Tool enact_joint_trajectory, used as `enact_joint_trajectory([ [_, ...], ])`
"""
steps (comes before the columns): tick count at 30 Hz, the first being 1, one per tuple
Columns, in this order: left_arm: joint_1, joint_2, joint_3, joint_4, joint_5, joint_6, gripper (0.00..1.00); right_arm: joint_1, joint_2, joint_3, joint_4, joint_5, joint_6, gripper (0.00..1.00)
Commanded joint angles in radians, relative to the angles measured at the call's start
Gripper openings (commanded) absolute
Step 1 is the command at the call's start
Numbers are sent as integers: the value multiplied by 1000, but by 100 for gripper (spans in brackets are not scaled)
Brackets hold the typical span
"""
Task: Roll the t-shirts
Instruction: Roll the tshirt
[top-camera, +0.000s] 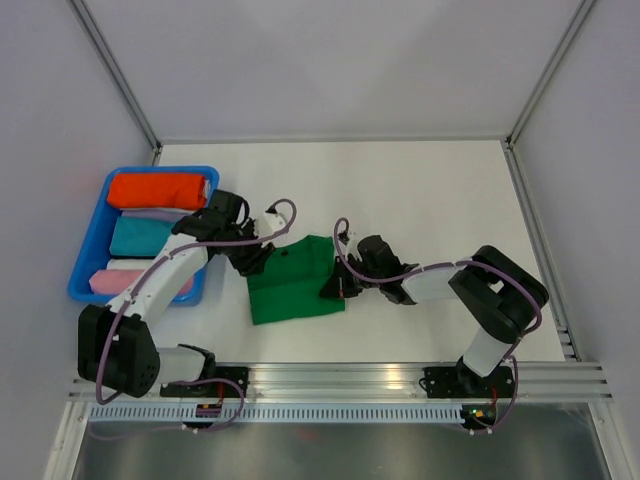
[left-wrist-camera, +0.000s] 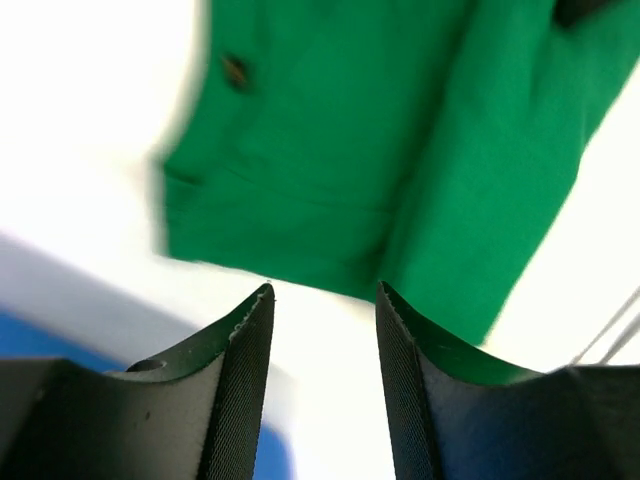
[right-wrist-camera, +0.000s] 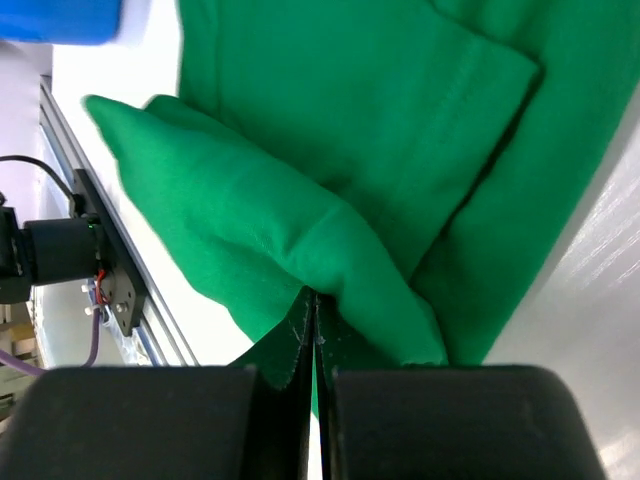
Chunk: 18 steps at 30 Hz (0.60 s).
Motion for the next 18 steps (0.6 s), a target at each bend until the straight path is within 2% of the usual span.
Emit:
enact_joint_trajectory([
  [1, -62, -20, 180, -22, -72, -42, 51, 1, 54, 15, 34, -16, 41, 0],
  [3, -125, -46, 156, -44, -115, 5, 54, 0, 52, 14, 40, -5, 51, 0],
  [5, -280, -92, 82, -44, -198, 34, 56, 0, 48, 15, 40, 5, 56, 0],
  [7, -410, -184, -51, -27, -220, 60, 66, -2, 34, 14, 42, 16, 59, 0],
  [8, -435, -212, -91, -15, -240, 61, 68, -2, 31, 11, 45, 19, 57, 0],
  [9, -449, -256, -158, 16, -249, 61, 73, -2, 25, 9, 49, 19, 56, 0],
  [12, -464, -290, -261, 68, -298, 85, 77, -2, 24, 7, 48, 12, 48, 0],
  [18, -484, -310, -396, 142, -309, 172, 78, -2, 35, 15, 40, -7, 21, 0],
])
